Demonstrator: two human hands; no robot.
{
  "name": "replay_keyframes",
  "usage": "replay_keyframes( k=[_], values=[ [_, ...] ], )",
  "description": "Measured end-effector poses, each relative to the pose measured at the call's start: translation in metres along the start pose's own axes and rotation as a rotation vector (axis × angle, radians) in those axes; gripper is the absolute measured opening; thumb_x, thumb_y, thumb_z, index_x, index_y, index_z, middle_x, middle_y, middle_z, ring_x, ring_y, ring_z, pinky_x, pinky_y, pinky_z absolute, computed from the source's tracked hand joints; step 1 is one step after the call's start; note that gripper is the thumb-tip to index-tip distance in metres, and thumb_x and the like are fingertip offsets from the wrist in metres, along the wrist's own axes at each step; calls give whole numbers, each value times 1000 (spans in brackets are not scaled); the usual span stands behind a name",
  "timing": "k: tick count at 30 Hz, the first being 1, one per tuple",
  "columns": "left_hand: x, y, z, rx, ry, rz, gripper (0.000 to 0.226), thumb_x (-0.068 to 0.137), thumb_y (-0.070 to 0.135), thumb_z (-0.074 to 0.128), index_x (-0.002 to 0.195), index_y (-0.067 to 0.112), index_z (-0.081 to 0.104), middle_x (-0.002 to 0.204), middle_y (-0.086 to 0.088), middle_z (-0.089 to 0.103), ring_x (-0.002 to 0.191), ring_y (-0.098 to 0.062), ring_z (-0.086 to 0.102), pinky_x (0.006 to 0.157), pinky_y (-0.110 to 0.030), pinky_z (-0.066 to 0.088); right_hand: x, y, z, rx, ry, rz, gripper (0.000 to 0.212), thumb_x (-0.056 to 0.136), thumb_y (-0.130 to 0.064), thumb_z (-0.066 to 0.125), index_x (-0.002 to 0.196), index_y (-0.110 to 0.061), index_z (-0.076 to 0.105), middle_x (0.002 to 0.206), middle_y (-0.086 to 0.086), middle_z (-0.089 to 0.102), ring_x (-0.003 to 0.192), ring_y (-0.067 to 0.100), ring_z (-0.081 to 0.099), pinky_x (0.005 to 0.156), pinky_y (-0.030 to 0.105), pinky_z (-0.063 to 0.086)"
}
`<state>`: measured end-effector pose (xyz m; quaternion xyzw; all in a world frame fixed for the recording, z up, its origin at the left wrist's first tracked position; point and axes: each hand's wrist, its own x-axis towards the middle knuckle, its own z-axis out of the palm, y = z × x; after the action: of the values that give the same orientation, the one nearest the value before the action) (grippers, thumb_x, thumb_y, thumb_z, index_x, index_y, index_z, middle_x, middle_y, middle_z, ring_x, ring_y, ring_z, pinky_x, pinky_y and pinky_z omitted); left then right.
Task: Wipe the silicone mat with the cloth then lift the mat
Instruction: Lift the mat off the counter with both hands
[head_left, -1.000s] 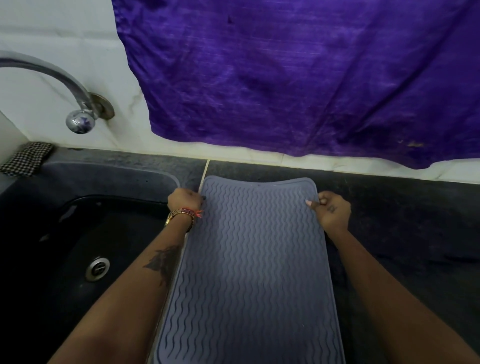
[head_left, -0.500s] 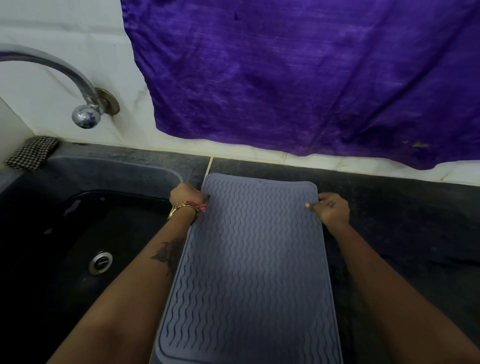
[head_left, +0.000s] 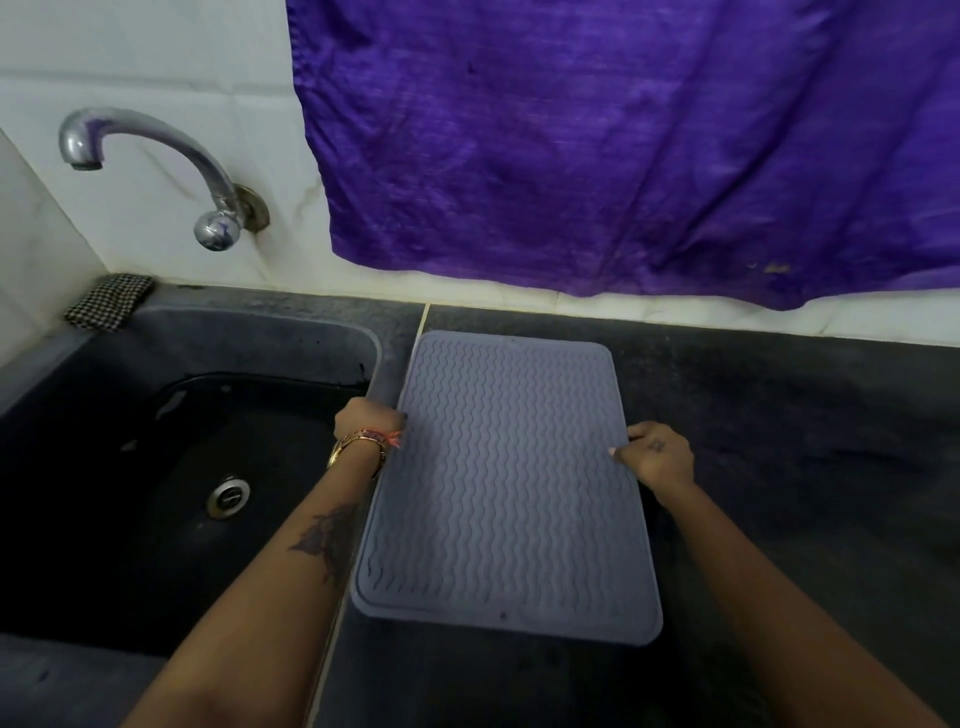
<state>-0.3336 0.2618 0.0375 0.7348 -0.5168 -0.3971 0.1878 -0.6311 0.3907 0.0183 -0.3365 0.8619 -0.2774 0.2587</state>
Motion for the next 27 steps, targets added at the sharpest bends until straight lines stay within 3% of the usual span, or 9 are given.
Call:
replay_keyframes(
  k=[6,10,13,19,22,24,27],
  values=[
    [-24,-27,-6,-16,-19,25,24,81,20,68,91,-1,63,82,-12,60,72,-22,58,59,-29,47,-40,13,1,25,37,15,30,83,-18,68,111,-6,63,112,14,65,97,27,62,83,33,53],
    [-35,-41,-9,11,-59,95,17,82,21,67,72,8,61,69,-5,57,68,-18,56,60,-29,45,-66,25,6,82,90,18,28,83,-18,68,109,-7,63,109,14,65,93,26,62,79,35,54],
    [-46,-53,-9,35,-62,143,22,82,20,65,63,12,59,62,-4,57,59,-15,55,52,-24,41,-85,35,7,84,99,31,33,82,-19,68,112,-8,62,111,13,65,95,26,61,82,35,53],
    [-80,-80,-7,119,12,228,23,82,21,65,63,19,52,64,0,53,60,-14,52,47,-20,34,-116,58,3,130,104,41,31,80,-16,70,110,-9,62,113,11,64,97,24,61,80,29,51],
    [-99,-92,-9,164,25,217,19,82,20,64,66,16,55,65,-1,53,71,-23,59,55,-23,41,-131,68,1,176,84,74,31,80,-13,70,109,-9,63,112,12,64,96,24,62,82,33,54],
    [-110,-100,-11,187,40,201,7,81,18,64,78,12,63,71,-4,56,72,-24,57,61,-26,43,-141,75,0,228,63,105,28,80,-9,70,106,-9,63,107,13,65,86,23,64,80,39,57],
    [-126,-112,-14,180,64,190,15,82,17,65,93,8,68,88,-12,64,79,-27,59,69,-27,45,-154,82,2,279,65,102,23,80,-5,69,101,-9,62,101,13,67,69,15,62,68,32,57]
  ],
)
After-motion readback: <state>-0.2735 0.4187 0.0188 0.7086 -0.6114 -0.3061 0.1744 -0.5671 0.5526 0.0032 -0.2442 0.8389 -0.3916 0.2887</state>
